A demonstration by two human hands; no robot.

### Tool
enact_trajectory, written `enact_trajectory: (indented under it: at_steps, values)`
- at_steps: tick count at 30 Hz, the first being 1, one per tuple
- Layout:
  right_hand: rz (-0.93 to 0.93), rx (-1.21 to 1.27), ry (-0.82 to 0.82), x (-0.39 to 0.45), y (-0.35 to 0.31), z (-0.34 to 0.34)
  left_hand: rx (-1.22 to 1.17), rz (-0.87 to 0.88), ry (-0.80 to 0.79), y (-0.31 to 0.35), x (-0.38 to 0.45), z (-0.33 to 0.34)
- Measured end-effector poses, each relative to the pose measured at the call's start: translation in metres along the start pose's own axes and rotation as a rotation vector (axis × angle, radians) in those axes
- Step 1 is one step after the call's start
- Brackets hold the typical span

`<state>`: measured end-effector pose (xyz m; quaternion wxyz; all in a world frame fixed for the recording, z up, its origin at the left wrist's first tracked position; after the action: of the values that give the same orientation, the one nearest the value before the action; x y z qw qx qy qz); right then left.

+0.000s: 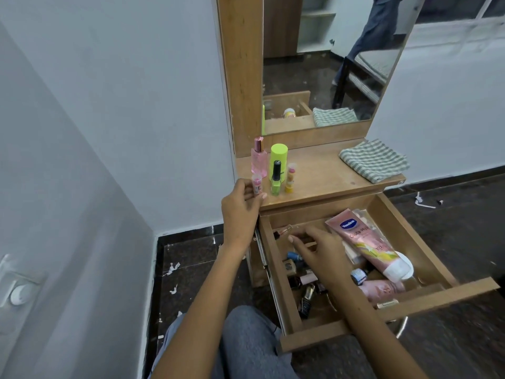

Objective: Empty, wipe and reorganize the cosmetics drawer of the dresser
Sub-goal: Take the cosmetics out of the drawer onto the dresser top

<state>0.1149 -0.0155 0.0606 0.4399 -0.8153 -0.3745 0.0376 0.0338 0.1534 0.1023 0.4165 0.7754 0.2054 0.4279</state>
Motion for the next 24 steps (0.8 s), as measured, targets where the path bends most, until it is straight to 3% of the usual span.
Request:
enact_trajectory:
  at_steps: [13, 18, 24]
  values:
    - [0.15, 0.053, 0.01, 0.0, 0.024, 0.0, 0.014, 0.018, -0.067, -0.02, 0.007, 0.013]
    - [0.202, 0.033, 0.073, 0.002, 0.034, -0.004, 0.217, 0.113, 0.123, -0.004, -0.033, -0.006]
    - [0.259, -0.28, -0.054, 0.024, 0.043, -0.002, 0.25, 0.159, -0.02, 0.001, -0.093, -0.002]
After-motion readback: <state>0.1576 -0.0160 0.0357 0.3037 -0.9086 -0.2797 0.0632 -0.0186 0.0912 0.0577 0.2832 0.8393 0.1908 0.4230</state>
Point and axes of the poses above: each hand's wrist, its own x-axis towards the middle knuckle, its own z-axis out of the palm, y = z × x, the point moved 7 cm from there along x, towards the middle knuckle, and after that the axes turned 9 degrees about z, right-handed, at the moved point
